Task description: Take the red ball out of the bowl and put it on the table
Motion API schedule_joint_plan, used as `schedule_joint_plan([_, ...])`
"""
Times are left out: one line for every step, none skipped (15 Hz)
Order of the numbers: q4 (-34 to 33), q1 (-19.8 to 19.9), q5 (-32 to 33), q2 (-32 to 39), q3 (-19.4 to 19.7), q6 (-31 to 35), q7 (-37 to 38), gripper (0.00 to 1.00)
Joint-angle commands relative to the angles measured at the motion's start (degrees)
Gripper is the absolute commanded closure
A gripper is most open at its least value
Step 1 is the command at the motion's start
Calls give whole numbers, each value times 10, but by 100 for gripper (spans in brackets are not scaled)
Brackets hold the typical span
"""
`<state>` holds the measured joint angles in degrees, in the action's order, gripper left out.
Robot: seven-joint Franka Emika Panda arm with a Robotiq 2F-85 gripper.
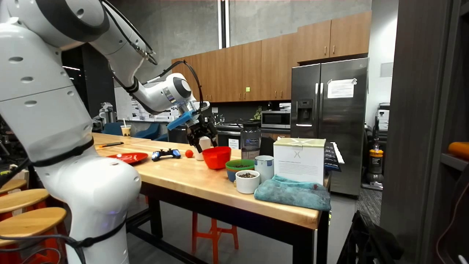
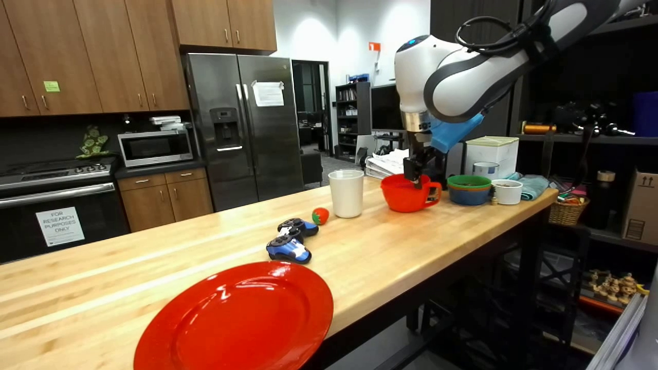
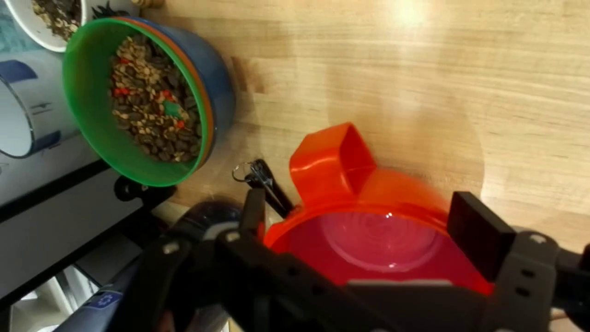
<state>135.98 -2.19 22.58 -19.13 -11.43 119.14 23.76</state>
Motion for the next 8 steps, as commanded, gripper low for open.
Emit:
schedule_joint_plan([5,5,-2,-23,5,-19,5,0])
schedule_joint_plan([5,6,-3,-26,6,-21,7,0])
schedule_joint_plan([6,7,-4,-27,8,-19,9,0])
schedule_joint_plan([9,8,-6,-28,10,-12,14,0])
schedule_joint_plan([11,10,-5,-28,11,-7,18,0])
schedule_joint_plan([-1,6,-3,-14,6,-12,8,0])
schedule_joint_plan([0,7,-3,-15,7,-12,12,0])
schedule_joint_plan([0,8,-3,-15,7,-12,13,0])
